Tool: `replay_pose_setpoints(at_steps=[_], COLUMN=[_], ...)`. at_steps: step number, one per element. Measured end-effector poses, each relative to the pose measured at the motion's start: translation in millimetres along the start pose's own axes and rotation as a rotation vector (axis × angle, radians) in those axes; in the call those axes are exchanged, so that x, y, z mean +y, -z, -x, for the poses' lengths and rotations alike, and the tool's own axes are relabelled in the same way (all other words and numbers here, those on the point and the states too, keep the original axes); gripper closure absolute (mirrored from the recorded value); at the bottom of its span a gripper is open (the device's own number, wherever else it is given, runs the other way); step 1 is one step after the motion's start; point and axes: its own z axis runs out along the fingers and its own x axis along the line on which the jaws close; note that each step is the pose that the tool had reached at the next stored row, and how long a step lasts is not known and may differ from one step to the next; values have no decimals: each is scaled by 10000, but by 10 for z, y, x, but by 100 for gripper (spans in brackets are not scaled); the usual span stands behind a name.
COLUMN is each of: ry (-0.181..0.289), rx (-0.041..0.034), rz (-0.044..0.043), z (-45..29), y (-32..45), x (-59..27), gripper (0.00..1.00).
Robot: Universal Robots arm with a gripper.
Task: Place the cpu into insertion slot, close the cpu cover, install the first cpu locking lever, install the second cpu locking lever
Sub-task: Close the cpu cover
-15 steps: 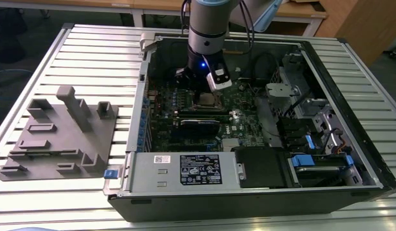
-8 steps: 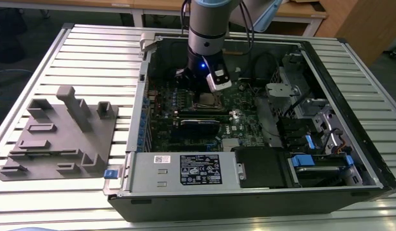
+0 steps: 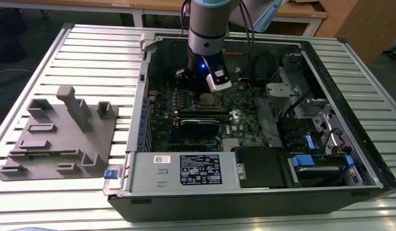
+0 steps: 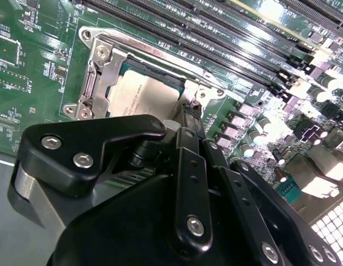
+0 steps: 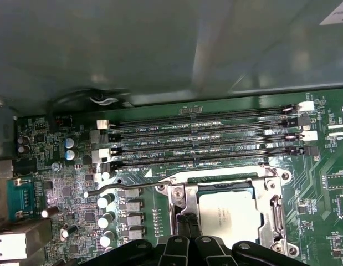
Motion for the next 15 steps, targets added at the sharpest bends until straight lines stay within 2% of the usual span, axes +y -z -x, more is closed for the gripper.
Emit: replay_pose_setpoints(at_steps=[15], ry=[0], rx=[-1], rz=[1], z=[-7], y=[-26], x=[-2], gripper=[89])
